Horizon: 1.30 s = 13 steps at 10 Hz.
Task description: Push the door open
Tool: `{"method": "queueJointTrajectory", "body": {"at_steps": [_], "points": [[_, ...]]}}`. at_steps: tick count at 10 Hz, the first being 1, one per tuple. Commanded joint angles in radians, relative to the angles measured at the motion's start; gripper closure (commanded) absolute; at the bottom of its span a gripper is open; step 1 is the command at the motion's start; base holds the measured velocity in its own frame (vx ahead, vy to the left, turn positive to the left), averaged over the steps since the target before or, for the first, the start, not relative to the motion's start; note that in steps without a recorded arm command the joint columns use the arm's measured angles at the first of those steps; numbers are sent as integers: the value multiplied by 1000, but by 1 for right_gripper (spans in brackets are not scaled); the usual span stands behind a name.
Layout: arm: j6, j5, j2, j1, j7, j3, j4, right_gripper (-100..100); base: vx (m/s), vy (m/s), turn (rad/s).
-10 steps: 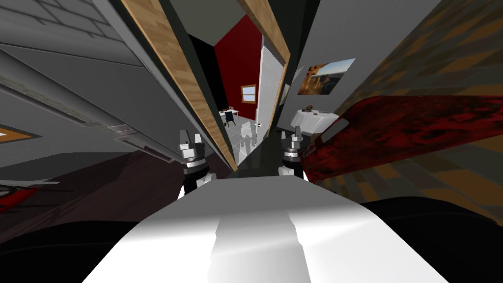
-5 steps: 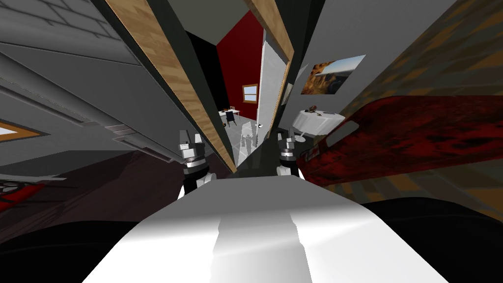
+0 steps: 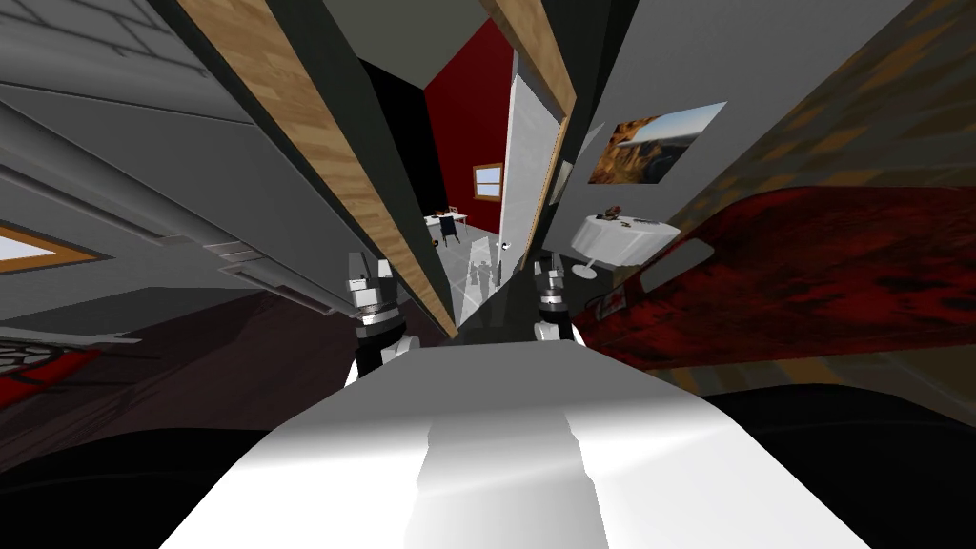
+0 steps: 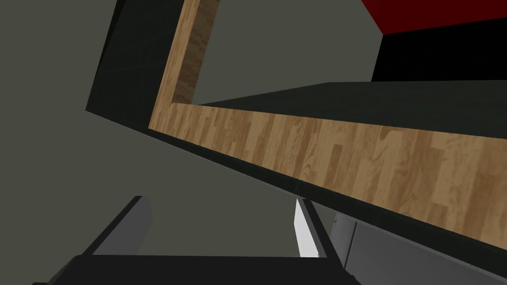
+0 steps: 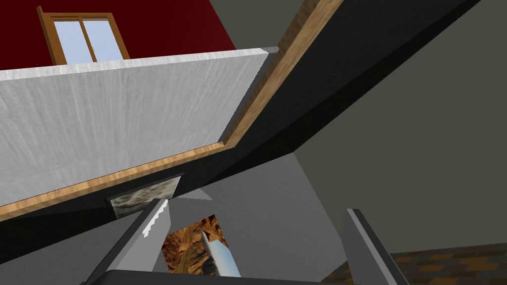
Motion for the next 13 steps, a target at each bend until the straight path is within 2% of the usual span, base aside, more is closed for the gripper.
{"method": "queueJointTrajectory", "body": {"at_steps": [1, 2, 5, 6, 13], "points": [[-7, 1, -5, -10, 0, 4, 29, -100, 90, -59, 51], [-16, 1, -11, -26, 0, 8, 69, -100, 133, -92, 86], [-29, 2, -20, -51, 0, 14, 130, -100, 110, -80, 64], [-38, 3, -26, -68, 0, 18, 171, -100, 102, -111, 100], [-72, 5, -43, -131, 0, 34, 328, -100, 92, -88, 67]]}}
